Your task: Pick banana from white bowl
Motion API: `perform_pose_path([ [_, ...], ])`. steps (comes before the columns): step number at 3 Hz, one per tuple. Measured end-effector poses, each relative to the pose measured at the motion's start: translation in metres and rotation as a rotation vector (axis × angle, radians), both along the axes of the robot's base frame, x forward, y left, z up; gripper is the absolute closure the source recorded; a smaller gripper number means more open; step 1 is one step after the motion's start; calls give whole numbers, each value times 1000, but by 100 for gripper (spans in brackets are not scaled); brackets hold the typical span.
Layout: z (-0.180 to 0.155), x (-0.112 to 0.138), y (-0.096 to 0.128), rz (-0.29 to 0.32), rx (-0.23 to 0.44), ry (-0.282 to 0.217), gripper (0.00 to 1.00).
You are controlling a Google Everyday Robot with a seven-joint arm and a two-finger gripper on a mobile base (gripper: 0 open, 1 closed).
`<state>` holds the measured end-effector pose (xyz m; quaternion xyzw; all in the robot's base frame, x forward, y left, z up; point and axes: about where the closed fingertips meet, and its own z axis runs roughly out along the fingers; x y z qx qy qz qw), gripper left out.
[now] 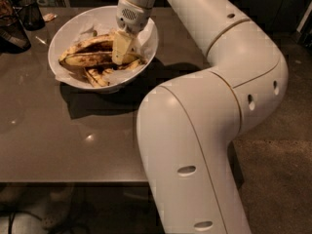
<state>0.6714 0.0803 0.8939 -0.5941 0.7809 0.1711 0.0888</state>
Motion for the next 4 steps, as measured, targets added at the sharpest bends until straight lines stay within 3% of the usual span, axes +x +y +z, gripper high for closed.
perform_pose_path([
  [1,-6,0,0,4,-3,13,57],
  [2,-9,0,1,7,-4,17,69],
  [3,-9,0,1,7,-4,17,88],
  [4,-4,7,4,-6,20,-23,100],
])
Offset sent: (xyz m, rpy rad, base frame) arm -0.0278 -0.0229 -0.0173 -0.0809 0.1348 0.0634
